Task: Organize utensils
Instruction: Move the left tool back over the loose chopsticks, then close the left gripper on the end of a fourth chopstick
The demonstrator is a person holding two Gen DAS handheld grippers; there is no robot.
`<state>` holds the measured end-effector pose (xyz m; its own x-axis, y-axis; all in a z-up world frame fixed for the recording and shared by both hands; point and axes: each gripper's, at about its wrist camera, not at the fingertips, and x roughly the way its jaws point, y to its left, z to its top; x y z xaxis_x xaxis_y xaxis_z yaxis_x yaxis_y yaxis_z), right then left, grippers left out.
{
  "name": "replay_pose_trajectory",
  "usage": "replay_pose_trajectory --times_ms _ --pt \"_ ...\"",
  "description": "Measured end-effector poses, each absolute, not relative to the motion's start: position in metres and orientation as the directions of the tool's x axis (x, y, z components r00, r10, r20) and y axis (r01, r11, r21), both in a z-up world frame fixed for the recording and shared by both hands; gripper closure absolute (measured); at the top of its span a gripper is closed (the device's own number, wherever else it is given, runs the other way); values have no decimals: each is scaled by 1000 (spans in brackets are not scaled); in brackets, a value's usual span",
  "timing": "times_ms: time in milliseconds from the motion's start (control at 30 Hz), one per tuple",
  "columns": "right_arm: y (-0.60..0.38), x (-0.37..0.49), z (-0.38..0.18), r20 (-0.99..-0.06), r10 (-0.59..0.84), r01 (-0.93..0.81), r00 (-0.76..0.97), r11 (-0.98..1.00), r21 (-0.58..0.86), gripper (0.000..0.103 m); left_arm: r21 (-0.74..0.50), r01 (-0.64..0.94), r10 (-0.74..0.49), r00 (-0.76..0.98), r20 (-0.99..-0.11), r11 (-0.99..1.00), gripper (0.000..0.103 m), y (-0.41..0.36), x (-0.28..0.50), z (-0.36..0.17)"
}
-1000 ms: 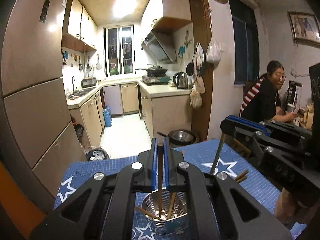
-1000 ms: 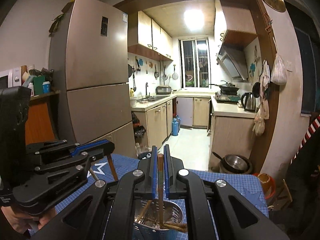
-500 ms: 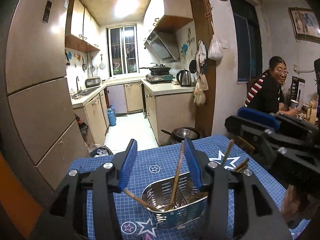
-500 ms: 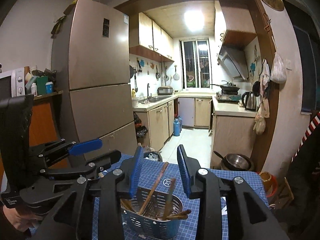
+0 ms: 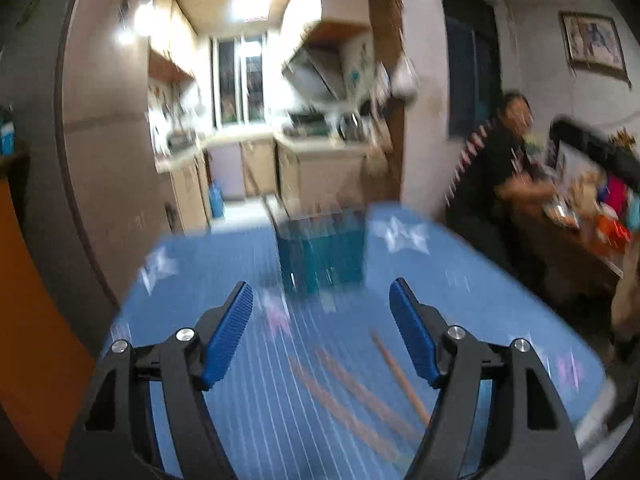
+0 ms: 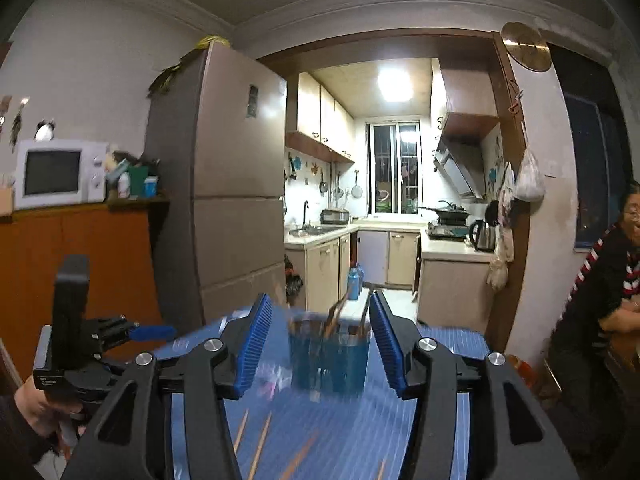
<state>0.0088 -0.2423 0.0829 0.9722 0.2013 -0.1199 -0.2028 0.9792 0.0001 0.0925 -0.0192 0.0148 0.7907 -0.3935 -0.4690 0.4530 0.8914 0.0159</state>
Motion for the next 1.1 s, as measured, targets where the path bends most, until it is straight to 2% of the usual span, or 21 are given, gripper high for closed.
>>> replay_pose_trajectory --times_ms 100,167,267,367,467,700,800,900,1100 --pt "-237 -29 46 -161 178 -180 971 984 0 50 -39 452 -391 721 -572 891 35 -16 66 -41" --pt "-237 -45 14 -220 175 -171 960 985 38 51 -76 453 -396 672 -625 888 37 -19 61 -70" --pt "-232 -54 -32 -334 200 -177 921 979 98 61 -82 467 -395 625 -673 880 42 -32 53 -97" --pt "-224 -60 -64 -405 217 -181 888 975 126 68 -56 478 -378 611 -695 876 42 -43 51 -109" --pt "-216 -65 -84 -450 239 -196 860 970 141 69 -47 486 -370 594 -714 873 42 -49 49 -118" --pt "-187 -59 -108 -504 305 -254 808 952 168 70 5 469 -314 598 -737 883 42 -53 51 -133" --pt "-179 -49 -113 -516 321 -266 794 947 180 75 5 448 -300 605 -737 894 42 -45 55 -133" --pt "-171 -38 -123 -536 315 -260 783 949 179 79 5 443 -296 608 -737 896 42 -39 55 -130" --pt "-163 -24 -135 -570 268 -227 777 963 144 79 4 450 -306 613 -729 893 42 -39 49 -130"
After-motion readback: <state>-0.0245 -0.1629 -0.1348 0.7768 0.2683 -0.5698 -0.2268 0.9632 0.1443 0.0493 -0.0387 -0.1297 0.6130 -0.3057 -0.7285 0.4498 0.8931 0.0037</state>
